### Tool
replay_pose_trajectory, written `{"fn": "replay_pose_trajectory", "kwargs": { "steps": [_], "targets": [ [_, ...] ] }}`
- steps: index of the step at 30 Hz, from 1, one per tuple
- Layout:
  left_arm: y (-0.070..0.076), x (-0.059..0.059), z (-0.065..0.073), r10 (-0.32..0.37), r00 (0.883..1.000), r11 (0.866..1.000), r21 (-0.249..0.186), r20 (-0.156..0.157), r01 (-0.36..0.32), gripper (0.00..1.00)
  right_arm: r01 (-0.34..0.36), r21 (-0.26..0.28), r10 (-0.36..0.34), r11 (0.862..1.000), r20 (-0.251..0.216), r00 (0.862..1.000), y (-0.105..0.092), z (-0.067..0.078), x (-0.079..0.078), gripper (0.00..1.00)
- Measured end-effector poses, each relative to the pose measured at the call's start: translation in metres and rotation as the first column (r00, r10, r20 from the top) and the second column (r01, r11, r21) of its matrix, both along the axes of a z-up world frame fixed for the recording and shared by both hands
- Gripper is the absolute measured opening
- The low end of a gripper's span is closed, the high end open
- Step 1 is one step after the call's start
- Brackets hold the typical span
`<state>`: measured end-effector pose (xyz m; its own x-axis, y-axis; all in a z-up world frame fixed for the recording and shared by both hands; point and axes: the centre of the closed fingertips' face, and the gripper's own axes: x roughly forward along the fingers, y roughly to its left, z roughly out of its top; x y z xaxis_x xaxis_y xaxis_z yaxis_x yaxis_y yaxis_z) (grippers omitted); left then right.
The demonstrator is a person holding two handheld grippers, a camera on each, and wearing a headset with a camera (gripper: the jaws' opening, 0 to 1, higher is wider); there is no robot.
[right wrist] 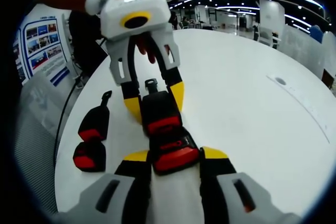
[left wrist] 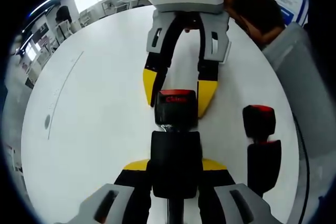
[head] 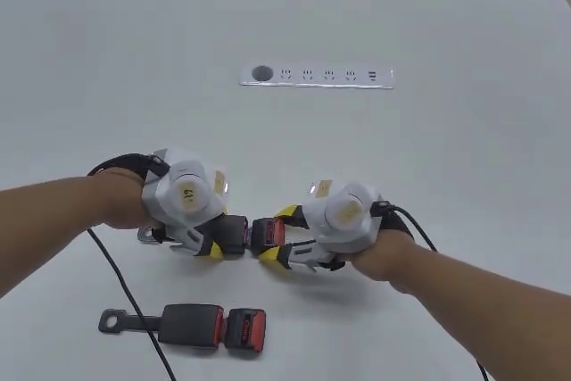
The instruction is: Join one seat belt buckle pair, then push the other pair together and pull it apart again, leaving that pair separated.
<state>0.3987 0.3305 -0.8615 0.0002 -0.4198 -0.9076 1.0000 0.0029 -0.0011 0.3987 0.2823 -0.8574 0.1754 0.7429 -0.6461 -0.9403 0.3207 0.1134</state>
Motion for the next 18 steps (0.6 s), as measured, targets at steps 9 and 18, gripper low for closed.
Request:
{"fn": "replay_pose_trajectory", "kwargs": {
  "steps": [9,18],
  "targets": [
    [-0.0005,-0.0004,0.0005,0.005,1.000,1.000,-0.007,0.000,-0.005,0.35,0.005,-0.010,-0.005,1.000,0.008,1.000,-0.0002,0.0000,-0.0005,0.36],
    [0.0001,-0.0004,0.0008,0.015,1.000,1.000,-0.020,-0.001,-0.015,0.35,-0.002,-0.018,0.003,1.000,0.025,1.000,-0.0014,-0.0001,0.0001,0.37]
  ]
}}
